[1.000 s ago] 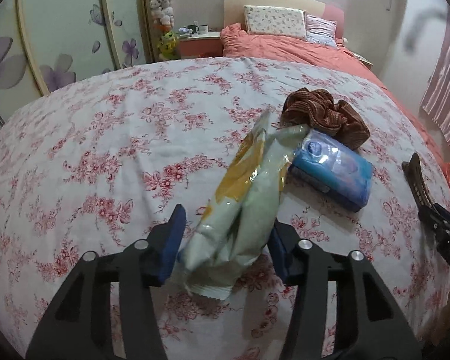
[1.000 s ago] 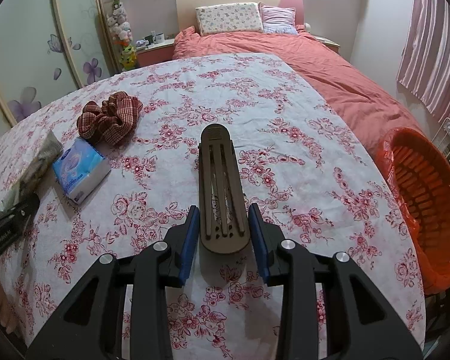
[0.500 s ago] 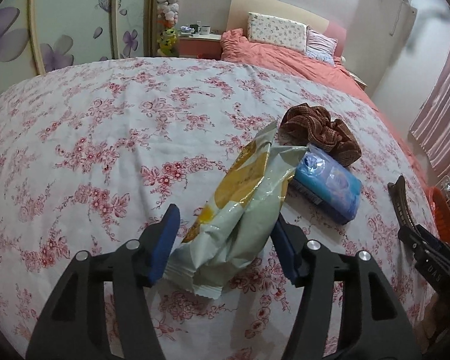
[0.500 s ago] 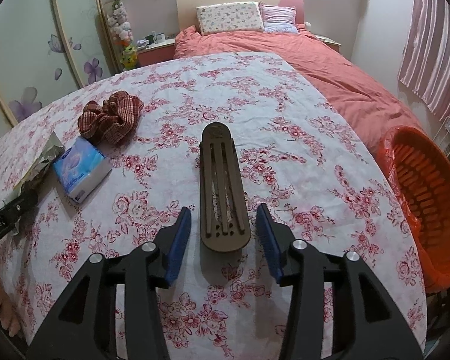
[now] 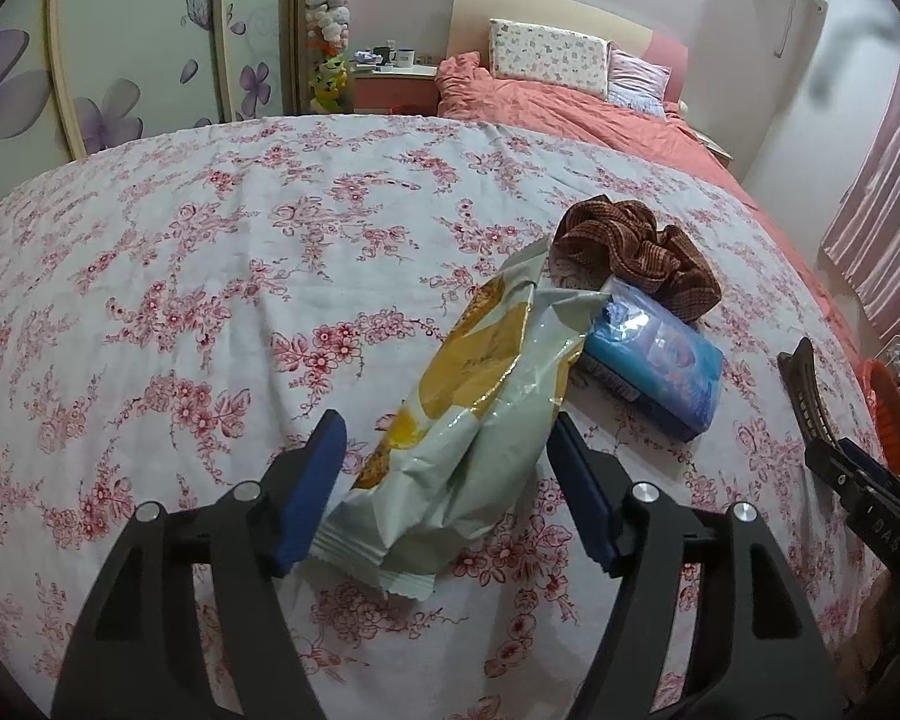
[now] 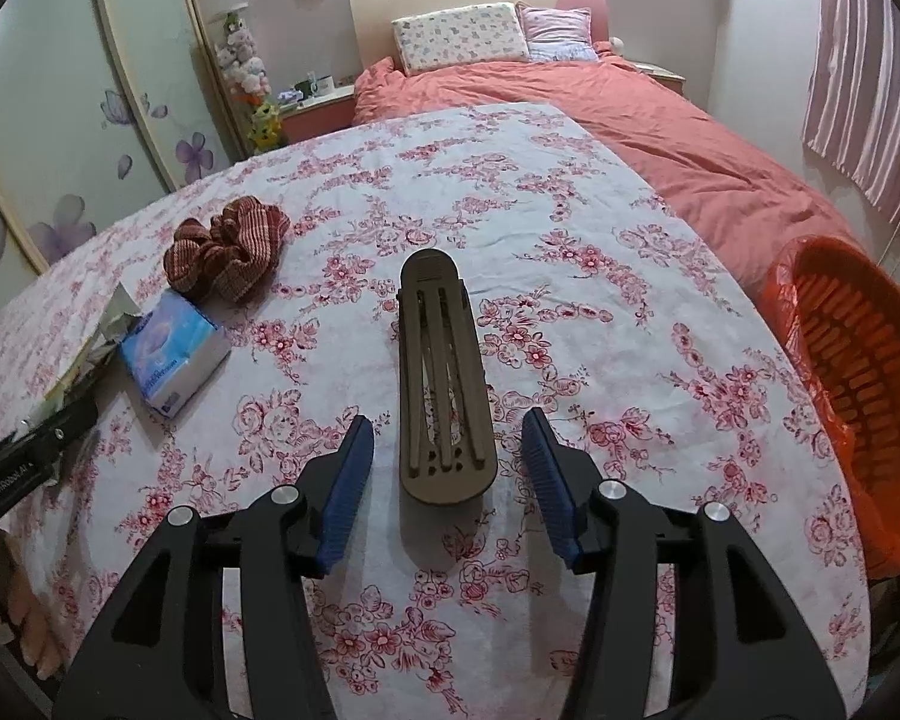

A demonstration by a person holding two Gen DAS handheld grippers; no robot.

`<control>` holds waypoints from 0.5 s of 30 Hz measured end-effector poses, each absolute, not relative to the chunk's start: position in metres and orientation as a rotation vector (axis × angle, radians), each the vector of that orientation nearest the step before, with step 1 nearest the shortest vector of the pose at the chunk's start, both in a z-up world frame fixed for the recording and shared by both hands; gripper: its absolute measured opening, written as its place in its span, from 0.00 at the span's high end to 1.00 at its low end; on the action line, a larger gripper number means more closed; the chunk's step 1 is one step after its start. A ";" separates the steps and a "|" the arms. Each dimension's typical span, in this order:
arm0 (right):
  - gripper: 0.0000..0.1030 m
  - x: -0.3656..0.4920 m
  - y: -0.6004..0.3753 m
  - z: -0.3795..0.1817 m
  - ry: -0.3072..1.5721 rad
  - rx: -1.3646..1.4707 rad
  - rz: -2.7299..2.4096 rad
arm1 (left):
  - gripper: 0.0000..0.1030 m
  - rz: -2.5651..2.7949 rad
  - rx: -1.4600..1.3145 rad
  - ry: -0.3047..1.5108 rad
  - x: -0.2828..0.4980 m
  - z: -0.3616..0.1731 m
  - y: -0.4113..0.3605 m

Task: Collect trash
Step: 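Grasp the yellow-and-white snack bag with the left gripper while the right holds the insole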

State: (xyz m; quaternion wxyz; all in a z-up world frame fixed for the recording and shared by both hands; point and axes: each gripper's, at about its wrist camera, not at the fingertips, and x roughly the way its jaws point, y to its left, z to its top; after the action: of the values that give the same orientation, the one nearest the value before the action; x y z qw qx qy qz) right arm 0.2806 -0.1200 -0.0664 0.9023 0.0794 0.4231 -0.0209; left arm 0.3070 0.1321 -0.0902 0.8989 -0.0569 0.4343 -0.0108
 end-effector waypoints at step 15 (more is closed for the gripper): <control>0.59 0.316 -0.113 -0.066 0.887 0.080 -0.096 | 0.48 -0.011 -0.024 0.906 0.314 -0.089 0.119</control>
State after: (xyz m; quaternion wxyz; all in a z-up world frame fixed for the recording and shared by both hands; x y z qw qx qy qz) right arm 0.3157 -0.1131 -0.0660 0.9014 0.0389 0.4287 -0.0462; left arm 0.3143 0.1190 -0.0894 0.8991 -0.0118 0.4376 -0.0052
